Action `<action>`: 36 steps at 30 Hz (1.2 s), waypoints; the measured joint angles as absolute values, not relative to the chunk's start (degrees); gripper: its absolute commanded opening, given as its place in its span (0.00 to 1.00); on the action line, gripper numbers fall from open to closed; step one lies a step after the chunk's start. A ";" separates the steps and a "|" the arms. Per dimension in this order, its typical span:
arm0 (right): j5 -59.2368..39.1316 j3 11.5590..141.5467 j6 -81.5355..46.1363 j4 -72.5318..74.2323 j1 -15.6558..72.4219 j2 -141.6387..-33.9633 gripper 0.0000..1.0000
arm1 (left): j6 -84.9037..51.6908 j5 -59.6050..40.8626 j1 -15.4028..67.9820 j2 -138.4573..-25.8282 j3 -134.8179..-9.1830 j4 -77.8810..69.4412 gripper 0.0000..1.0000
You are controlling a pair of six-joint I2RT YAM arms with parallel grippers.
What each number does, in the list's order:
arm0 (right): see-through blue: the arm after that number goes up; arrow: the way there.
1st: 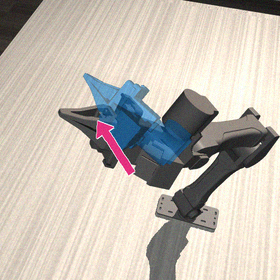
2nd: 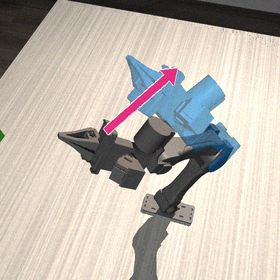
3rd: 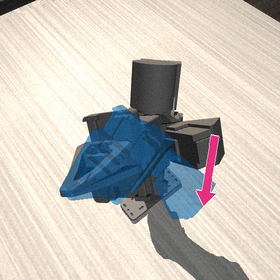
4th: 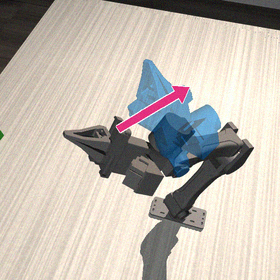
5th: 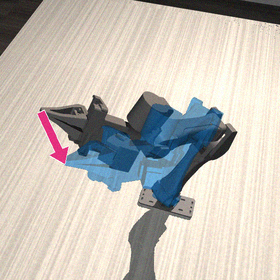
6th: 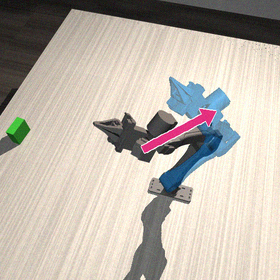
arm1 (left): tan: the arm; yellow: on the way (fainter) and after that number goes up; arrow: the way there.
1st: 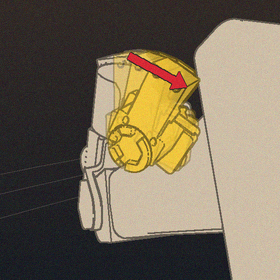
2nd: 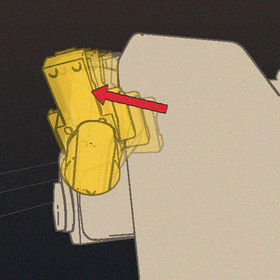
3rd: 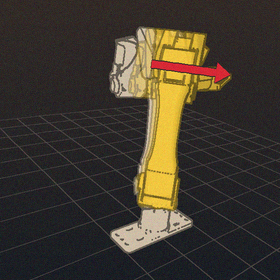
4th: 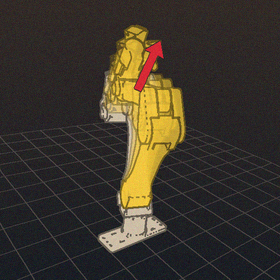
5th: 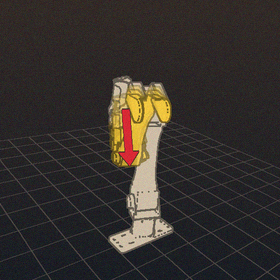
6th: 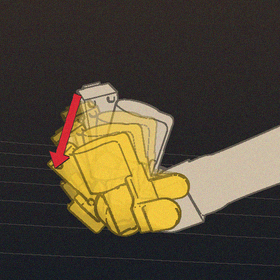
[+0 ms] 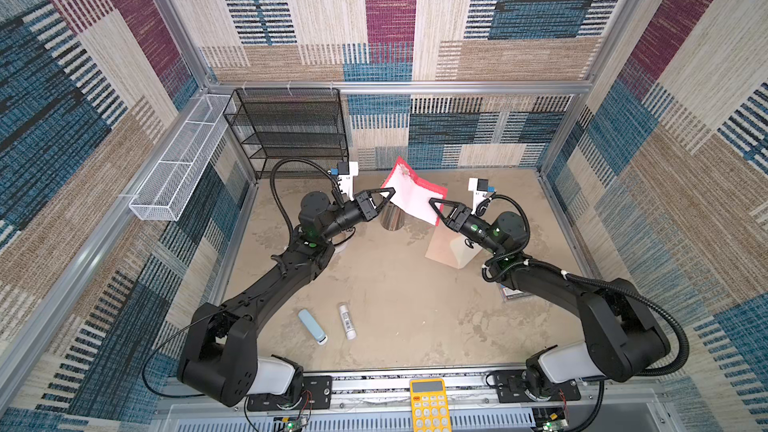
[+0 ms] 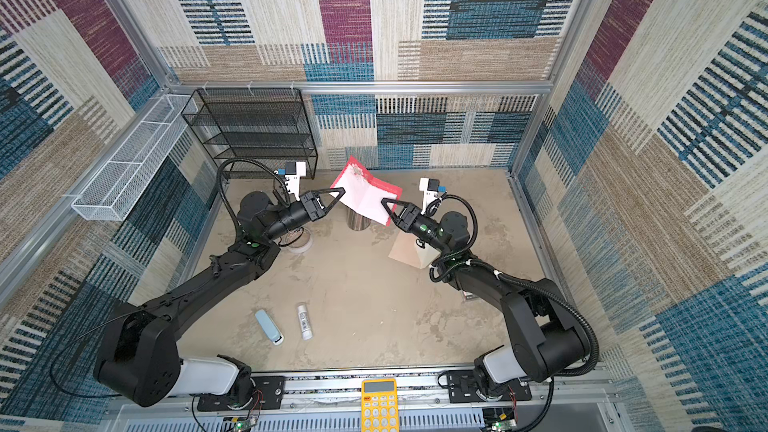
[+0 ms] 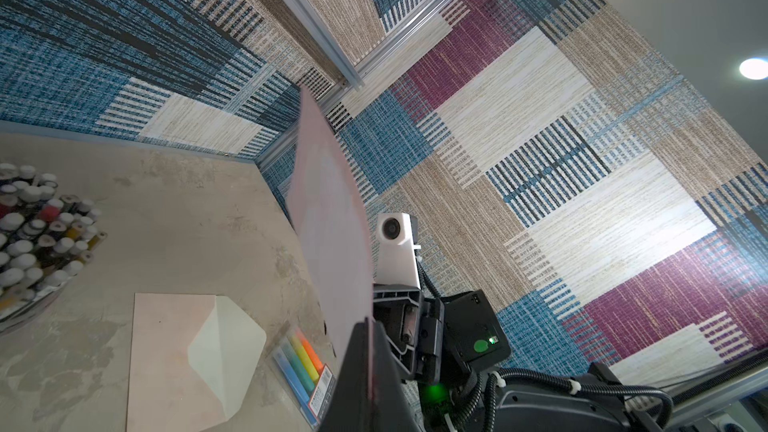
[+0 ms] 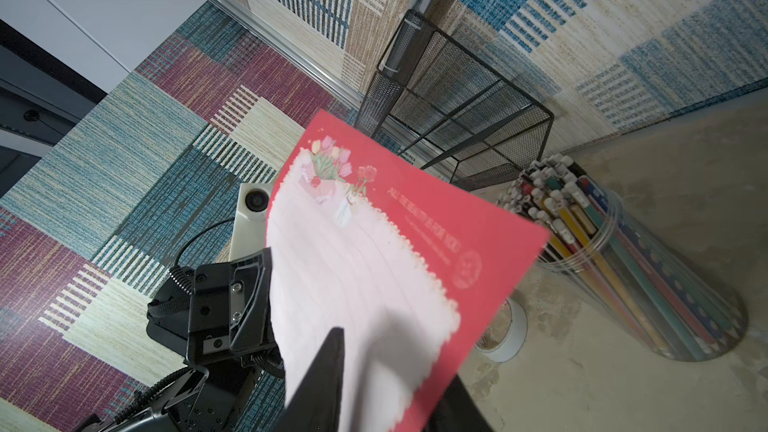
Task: Place the letter into the envelope and seal it
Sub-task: 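Lift the pink letter upright with the right gripper while the left gripper rises, then bring the left gripper to the letter's free edge and grasp it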
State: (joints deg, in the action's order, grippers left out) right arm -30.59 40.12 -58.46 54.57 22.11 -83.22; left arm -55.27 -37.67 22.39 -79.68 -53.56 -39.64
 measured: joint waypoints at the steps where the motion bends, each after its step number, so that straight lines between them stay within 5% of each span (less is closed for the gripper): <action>1: -30.59 40.14 -58.46 54.57 22.11 -83.22 0.27 | -55.24 -37.65 22.41 -79.53 -53.49 -39.62 0.00; 9: -30.57 40.69 -58.63 53.93 21.96 -83.20 0.09 | -54.41 -37.65 22.52 -78.43 -53.36 -38.74 0.02; 17: -30.55 41.93 -57.32 49.76 21.78 -80.73 0.00 | -51.07 -36.25 22.35 -75.26 -53.47 -31.86 0.55; 19: -30.52 42.44 -56.12 47.97 21.78 -79.44 0.00 | -48.90 -35.88 22.22 -73.54 -54.17 -27.77 0.61; 26: -29.76 45.21 -46.92 37.63 21.65 -74.00 0.00 | -38.35 -31.53 18.85 -66.26 -56.29 -12.53 0.63; 36: -27.90 50.81 -29.30 19.31 21.19 -68.97 0.00 | -28.97 -30.00 8.19 -60.80 -53.45 0.71 0.49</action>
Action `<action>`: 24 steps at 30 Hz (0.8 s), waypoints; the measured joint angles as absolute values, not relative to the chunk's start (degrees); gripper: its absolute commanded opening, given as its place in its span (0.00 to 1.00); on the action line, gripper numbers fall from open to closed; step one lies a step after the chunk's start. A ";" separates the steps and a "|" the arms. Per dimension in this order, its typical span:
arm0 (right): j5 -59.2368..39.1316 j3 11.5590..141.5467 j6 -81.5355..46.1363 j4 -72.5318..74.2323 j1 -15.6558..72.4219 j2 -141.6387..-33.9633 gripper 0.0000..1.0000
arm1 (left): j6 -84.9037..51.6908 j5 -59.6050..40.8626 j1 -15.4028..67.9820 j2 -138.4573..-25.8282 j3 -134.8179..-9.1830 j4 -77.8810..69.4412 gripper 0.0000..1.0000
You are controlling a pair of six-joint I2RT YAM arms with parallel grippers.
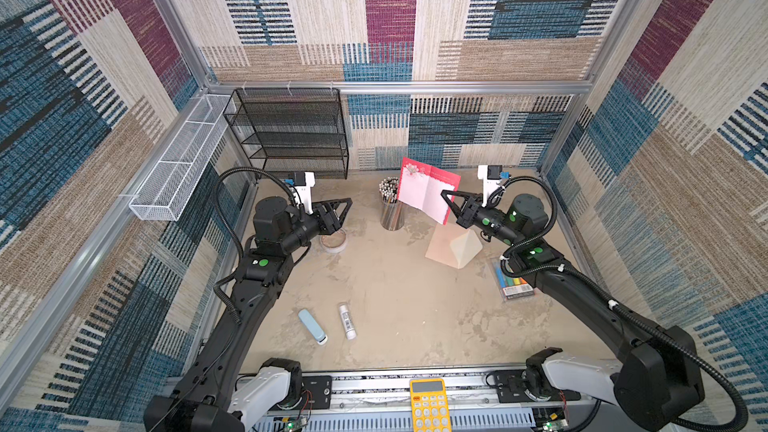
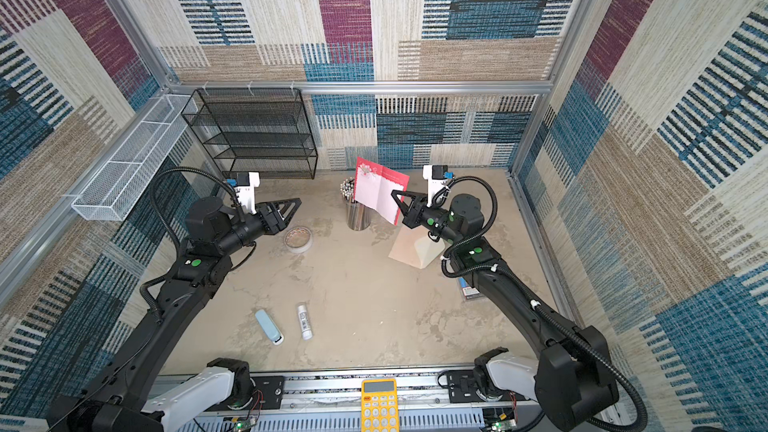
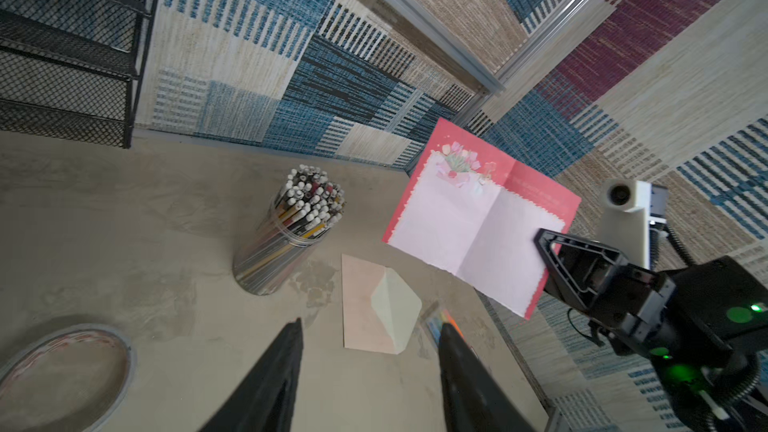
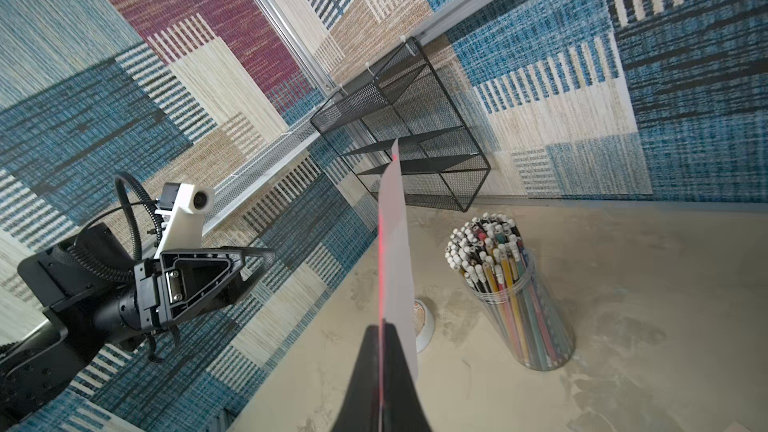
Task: Place the letter into the envelope and seal it
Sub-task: 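Bring the left gripper to the letter's free edge and grasp it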
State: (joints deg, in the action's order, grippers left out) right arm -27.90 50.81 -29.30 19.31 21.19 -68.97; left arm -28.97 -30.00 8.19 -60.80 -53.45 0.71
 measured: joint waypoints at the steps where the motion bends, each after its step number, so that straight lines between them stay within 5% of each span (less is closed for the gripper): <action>1: -28.05 51.64 -27.90 17.67 21.15 -68.84 0.00 | -28.56 -30.13 7.77 -61.25 -53.04 1.15 0.47; 16: -45.80 58.50 -23.11 7.92 21.15 -68.40 0.00 | -36.95 -43.13 7.38 -75.88 -51.22 -12.01 0.45; 24: -48.49 57.47 -24.56 8.38 21.15 -70.85 0.00 | -43.22 -49.65 11.00 -81.12 -53.58 -22.11 0.54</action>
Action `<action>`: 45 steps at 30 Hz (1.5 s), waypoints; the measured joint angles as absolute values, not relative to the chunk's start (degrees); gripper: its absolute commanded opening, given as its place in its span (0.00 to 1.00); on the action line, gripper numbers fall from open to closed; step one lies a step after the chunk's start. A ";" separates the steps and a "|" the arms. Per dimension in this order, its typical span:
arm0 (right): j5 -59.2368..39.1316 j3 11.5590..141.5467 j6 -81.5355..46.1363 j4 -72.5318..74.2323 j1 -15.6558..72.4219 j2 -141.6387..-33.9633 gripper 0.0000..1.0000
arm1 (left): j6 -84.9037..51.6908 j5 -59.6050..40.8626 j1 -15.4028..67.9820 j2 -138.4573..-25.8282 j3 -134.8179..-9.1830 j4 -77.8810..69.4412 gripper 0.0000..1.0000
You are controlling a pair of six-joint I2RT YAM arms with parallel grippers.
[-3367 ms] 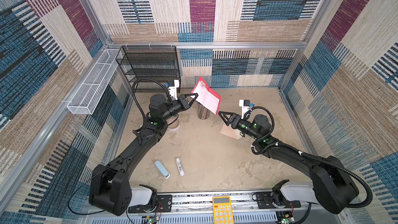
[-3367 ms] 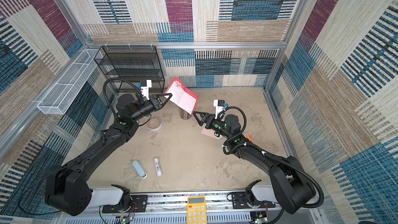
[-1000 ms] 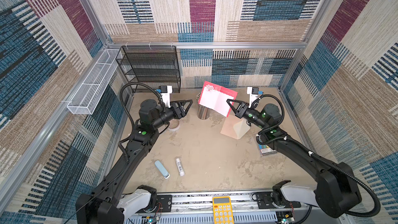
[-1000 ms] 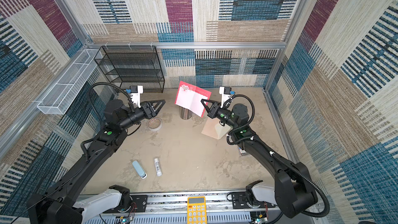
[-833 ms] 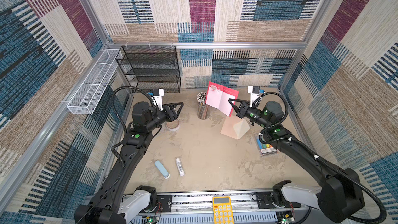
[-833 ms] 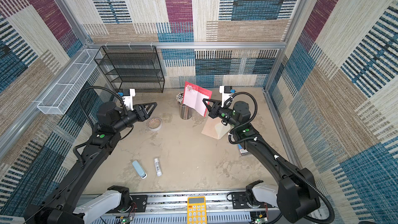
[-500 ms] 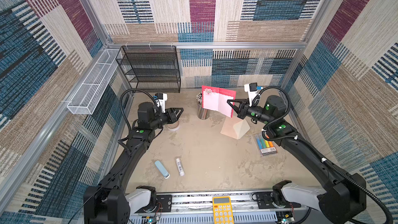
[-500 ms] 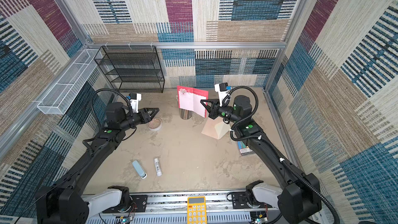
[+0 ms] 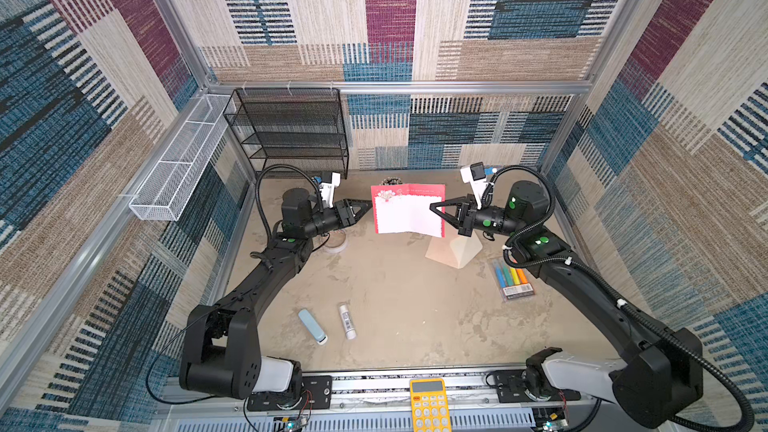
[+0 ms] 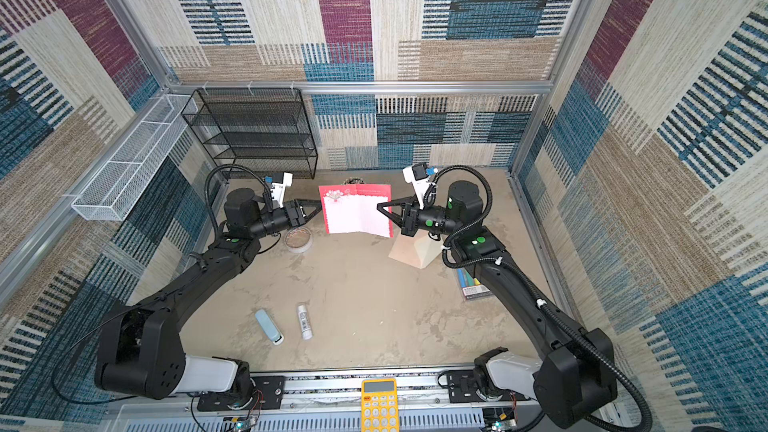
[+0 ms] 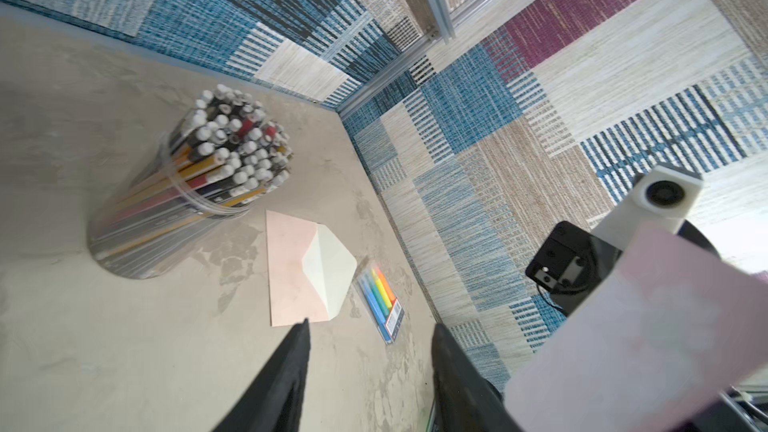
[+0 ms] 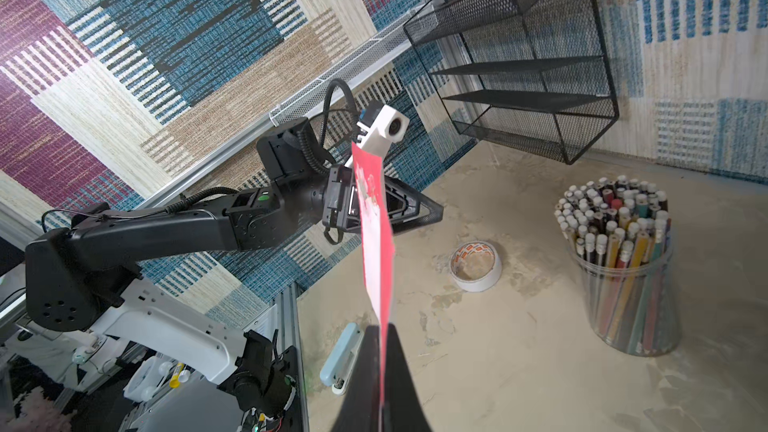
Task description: Place the letter into the envelope and seal it
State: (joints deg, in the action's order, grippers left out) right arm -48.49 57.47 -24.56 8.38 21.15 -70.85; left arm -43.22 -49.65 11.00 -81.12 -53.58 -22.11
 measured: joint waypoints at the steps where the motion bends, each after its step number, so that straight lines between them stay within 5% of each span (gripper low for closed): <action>1: -48.60 57.32 -24.84 8.45 21.15 -71.20 0.00 | -43.46 -50.11 11.88 -81.49 -53.95 -23.11 0.55; 21: -45.84 56.16 -25.50 9.78 21.15 -74.85 0.00 | -42.19 -53.45 18.17 -79.37 -55.13 -25.06 0.64; 45: -48.99 55.44 -28.88 13.47 21.12 -76.38 0.00 | -43.48 -55.79 20.95 -81.30 -55.40 -29.89 0.59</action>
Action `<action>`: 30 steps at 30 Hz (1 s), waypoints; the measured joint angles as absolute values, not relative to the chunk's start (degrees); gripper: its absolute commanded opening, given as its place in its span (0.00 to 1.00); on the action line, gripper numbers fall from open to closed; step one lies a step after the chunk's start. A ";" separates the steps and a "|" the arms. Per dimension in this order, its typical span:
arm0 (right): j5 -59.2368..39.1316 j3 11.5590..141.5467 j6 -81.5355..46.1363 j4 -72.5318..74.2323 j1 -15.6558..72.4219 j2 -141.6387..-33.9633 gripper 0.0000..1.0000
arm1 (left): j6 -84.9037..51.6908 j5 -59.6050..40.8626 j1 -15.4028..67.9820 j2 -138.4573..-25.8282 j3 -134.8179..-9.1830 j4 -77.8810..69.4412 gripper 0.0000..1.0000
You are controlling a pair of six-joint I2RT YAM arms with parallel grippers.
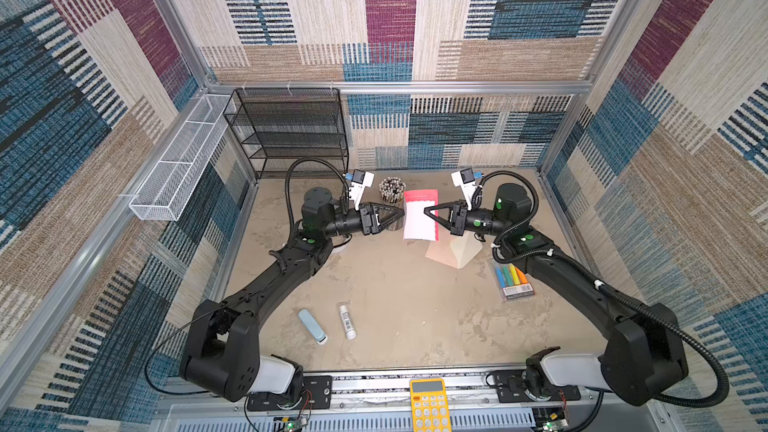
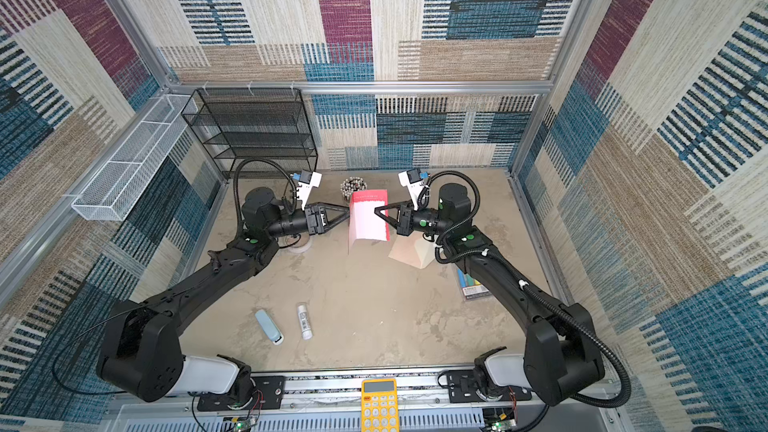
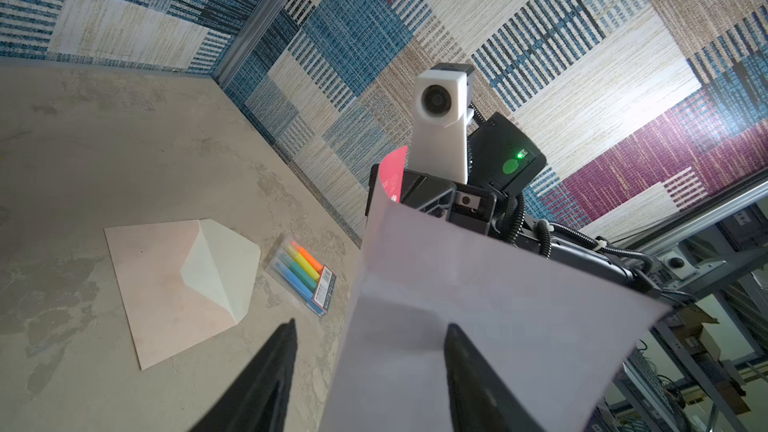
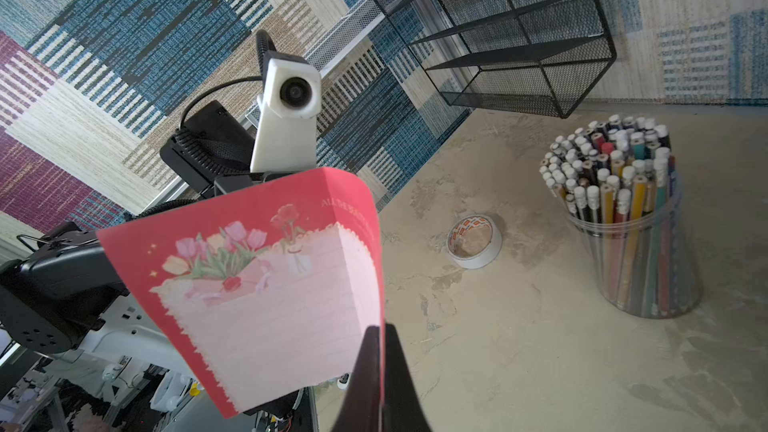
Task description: Place the letter into the envelope and seal it
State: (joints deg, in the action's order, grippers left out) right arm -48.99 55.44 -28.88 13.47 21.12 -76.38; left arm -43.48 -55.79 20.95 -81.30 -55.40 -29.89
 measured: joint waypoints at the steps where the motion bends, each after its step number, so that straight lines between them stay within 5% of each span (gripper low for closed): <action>1: -49.12 55.44 -28.91 13.52 21.12 -76.42 0.00 | -43.51 -55.83 21.06 -81.38 -55.48 -30.06 0.59; 20: -51.96 54.87 -30.37 14.26 21.15 -76.66 0.00 | -44.34 -55.88 22.28 -83.22 -56.49 -31.57 0.45; 30: -52.90 54.85 -30.59 14.31 21.15 -76.90 0.00 | -47.83 -56.14 22.68 -84.51 -56.58 -35.18 0.30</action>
State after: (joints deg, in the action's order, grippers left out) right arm -52.90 54.85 -30.59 14.31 21.15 -76.90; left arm -47.83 -56.14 22.68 -84.51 -56.58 -35.18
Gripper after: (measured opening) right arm 0.049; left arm 0.318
